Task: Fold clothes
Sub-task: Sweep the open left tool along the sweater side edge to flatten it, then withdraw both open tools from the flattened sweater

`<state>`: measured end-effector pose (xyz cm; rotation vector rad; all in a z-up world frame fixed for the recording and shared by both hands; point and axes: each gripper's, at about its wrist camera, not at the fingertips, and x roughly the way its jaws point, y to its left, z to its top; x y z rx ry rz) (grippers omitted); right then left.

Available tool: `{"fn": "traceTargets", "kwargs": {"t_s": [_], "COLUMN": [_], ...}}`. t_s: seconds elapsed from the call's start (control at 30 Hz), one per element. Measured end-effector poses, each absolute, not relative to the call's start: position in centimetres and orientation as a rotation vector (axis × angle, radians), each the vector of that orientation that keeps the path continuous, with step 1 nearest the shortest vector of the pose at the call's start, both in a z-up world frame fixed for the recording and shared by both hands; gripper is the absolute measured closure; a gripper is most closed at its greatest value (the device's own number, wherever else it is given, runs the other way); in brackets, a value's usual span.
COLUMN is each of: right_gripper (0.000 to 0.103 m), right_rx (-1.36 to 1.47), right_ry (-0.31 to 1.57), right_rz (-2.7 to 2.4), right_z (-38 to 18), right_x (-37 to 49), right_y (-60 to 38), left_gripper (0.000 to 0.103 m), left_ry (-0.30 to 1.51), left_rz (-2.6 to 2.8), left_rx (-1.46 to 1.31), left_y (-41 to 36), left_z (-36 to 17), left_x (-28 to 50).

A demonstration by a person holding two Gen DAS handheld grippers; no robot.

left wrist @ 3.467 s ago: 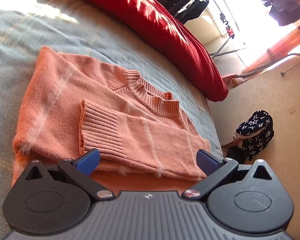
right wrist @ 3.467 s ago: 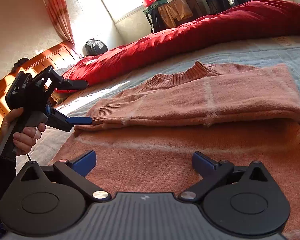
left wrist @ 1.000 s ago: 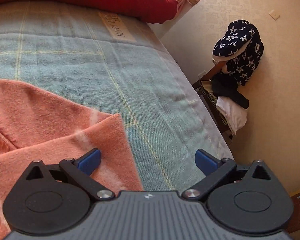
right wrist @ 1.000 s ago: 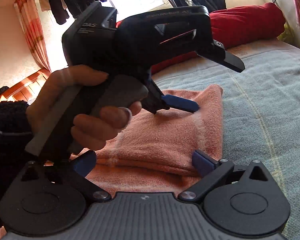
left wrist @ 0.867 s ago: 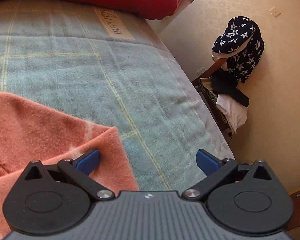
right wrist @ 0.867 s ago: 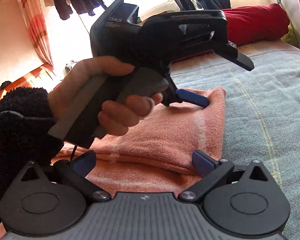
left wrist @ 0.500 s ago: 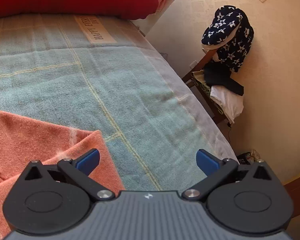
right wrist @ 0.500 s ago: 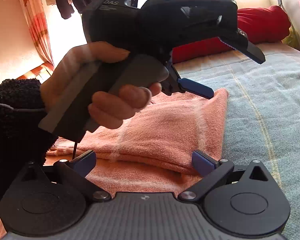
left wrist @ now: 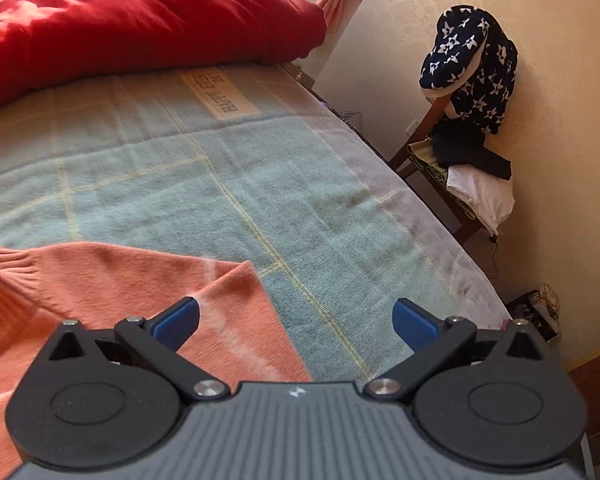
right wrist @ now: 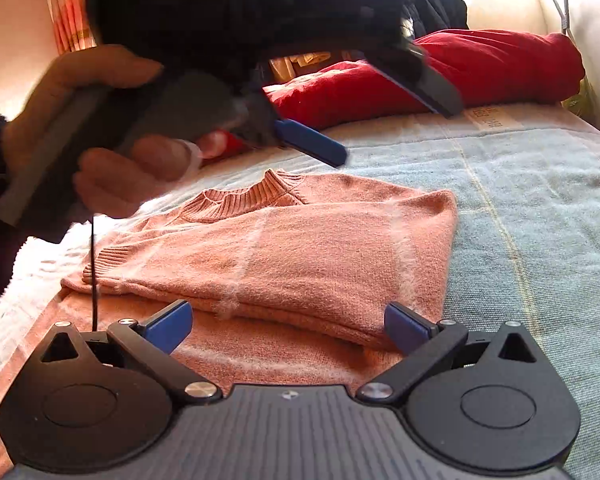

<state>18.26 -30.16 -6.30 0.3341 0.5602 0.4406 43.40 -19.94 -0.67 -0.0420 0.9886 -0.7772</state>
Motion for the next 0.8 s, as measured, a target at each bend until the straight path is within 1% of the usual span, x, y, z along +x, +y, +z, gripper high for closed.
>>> {"fn": "traceTargets", "kwargs": {"t_s": [0.13,0.23,0.33,0.47,0.6,0.67,0.8], "right_gripper": [0.0,0.0,0.0,0.0,0.0,0.0,0.0], "right_rx": [0.34,0.324,0.259,0.106,-0.023,-0.009,0.022], "right_ry": [0.55,0.539,0.517,0.595,0.656,0.688,0.762], "right_rz": [0.445,0.421,0.323,0.289,0.201,0.182,0.164], "right_z": [-4.5,-2.5,-1.2,-3.4,-6.9,-8.4,-11.2], "right_x": [16.9,14.5,10.0,6.6,4.7,4.5,4.9], "right_y": [-29.8,-29.0,-27.1,-23.2,-20.3,-19.8,-19.4], "left_gripper": [0.001,0.001,0.001,0.001,0.001,0.001,0.001], "left_ry": [0.932,0.881,0.848,0.793,0.796,0.796,0.84], "left_rz": [-0.669,-0.587,-0.524,-0.479,-0.505,-0.49,-0.471], "left_rx": [-0.013,0.042,0.109,0.193,0.15,0.155,0.169], "left_y": [-12.8,-7.4,-3.9,-1.5,-0.4,-0.3,-0.5], "left_z": [5.3,9.2,10.3,6.6,-0.4,-3.9,-8.7], "left_x": [38.3,32.8,27.2,20.5,16.1,14.7,12.7]}}
